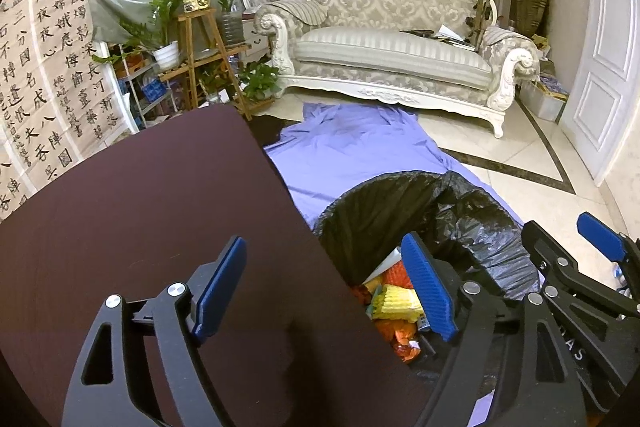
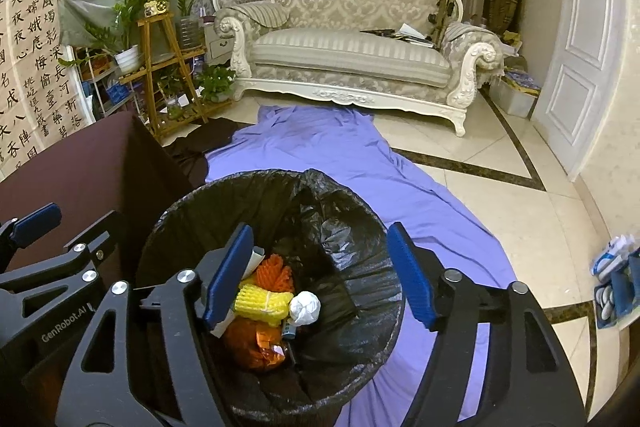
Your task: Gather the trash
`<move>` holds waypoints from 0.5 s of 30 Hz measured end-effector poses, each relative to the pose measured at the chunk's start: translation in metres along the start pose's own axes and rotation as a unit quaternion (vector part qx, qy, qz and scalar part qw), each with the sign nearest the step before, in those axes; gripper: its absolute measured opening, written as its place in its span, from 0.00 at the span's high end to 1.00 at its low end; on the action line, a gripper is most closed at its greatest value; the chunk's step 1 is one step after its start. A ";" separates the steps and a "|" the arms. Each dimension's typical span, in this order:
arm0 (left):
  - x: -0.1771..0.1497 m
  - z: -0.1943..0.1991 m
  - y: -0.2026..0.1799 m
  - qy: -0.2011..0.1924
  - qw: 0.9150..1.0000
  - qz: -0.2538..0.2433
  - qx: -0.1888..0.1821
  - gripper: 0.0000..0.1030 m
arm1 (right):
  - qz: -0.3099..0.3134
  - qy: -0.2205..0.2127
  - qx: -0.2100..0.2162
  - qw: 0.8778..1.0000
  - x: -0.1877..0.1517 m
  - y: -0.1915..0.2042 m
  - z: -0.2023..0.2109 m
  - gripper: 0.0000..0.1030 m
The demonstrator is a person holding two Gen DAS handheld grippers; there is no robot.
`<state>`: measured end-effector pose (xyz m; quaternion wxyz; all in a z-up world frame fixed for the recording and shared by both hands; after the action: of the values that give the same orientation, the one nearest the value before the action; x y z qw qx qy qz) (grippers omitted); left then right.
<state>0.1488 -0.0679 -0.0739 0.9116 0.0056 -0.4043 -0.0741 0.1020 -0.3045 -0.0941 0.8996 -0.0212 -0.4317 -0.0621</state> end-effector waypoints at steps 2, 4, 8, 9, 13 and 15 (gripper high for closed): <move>-0.001 0.005 0.004 -0.004 1.000 0.003 0.000 0.24 | 0.000 0.000 0.000 1.000 -0.001 -0.001 0.002 0.31; -0.003 0.012 0.008 -0.006 1.000 0.006 0.001 0.23 | 0.001 0.000 0.000 1.000 -0.002 0.001 0.005 0.30; -0.008 0.026 0.016 -0.014 1.000 0.009 0.008 0.22 | -0.001 -0.002 0.003 1.000 -0.004 0.002 0.015 0.29; -0.008 0.028 0.018 -0.015 1.000 0.011 0.008 0.22 | -0.001 -0.003 0.004 1.000 -0.005 0.003 0.019 0.28; -0.013 0.040 0.029 -0.017 1.000 0.022 0.012 0.21 | 0.003 -0.009 0.008 1.000 -0.013 0.010 0.036 0.25; -0.018 0.047 0.034 -0.016 0.999 0.028 0.014 0.21 | 0.006 -0.013 0.010 1.000 -0.016 0.013 0.046 0.25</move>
<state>0.1071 -0.0291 -0.0534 0.9066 0.0056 -0.4197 -0.0431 0.0587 -0.2859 -0.0776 0.8946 -0.0155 -0.4434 -0.0526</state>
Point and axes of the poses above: each gripper's, at about its wrist camera, not at the fingertips, and z roughly against the way its jaws point, y to its left, x to its top, the point moved 8 cm from there along -z, roughly the way its jaws point, and after that the axes turned 3 degrees about x, right-handed, at the moved point
